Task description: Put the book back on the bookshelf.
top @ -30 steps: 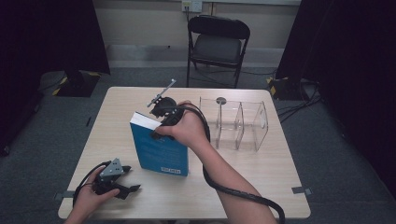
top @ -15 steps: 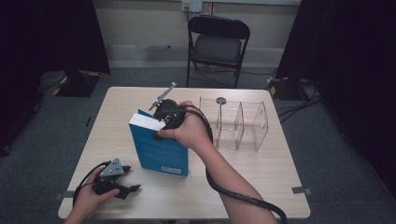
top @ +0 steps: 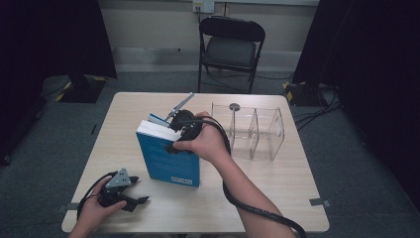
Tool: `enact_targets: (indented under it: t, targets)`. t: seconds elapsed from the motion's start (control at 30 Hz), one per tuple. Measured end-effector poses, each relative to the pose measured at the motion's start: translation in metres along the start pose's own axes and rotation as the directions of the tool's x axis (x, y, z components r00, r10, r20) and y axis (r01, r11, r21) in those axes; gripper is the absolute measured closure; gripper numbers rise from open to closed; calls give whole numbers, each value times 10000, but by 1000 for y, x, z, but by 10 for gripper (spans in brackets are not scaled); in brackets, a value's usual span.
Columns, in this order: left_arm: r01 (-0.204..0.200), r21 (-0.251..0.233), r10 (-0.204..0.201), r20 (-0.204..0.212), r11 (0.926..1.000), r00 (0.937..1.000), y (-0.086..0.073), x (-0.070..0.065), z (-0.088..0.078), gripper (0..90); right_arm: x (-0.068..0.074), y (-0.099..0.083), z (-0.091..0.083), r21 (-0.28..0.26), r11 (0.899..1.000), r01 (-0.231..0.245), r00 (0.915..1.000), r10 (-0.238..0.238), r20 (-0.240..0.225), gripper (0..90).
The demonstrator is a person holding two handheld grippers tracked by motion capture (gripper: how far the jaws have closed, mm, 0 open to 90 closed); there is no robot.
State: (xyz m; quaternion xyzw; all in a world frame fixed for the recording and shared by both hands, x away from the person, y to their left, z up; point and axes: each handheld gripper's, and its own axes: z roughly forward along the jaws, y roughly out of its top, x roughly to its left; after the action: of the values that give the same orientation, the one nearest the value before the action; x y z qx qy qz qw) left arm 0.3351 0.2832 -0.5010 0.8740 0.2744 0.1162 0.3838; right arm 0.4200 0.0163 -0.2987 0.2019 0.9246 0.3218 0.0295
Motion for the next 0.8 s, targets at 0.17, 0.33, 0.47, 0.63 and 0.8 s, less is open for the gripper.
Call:
enact_targets:
  t: [0.17, 0.33, 0.47, 0.63, 0.8]
  targets:
    - [11, -2, -11, 2, 10000, 10000, 0, 0, 0, 152, 1, -2, 3, 130, 9998, 125, 9999, -126, 38, 467]
    - [58, -40, -58, -5, 10000, 10000, 0, 0, 0, 152, 0, -6, 7, -1, 9996, 269, 9996, -269, -4, 472]
    - [58, -43, -58, -5, 10000, 10000, 0, 0, 0, 152, -1, -6, 8, 174, 9995, 262, 9996, -261, -66, 477]
    - [59, -44, -59, 4, 10000, 10000, 0, 0, 0, 152, -3, -5, 9, 427, 9991, 53, 9996, -42, -268, 500]
    - [62, -42, -62, -5, 10000, 10000, 0, 0, 0, 151, -2, -4, 9, 609, 9981, -74, 9999, 69, 89, 437]
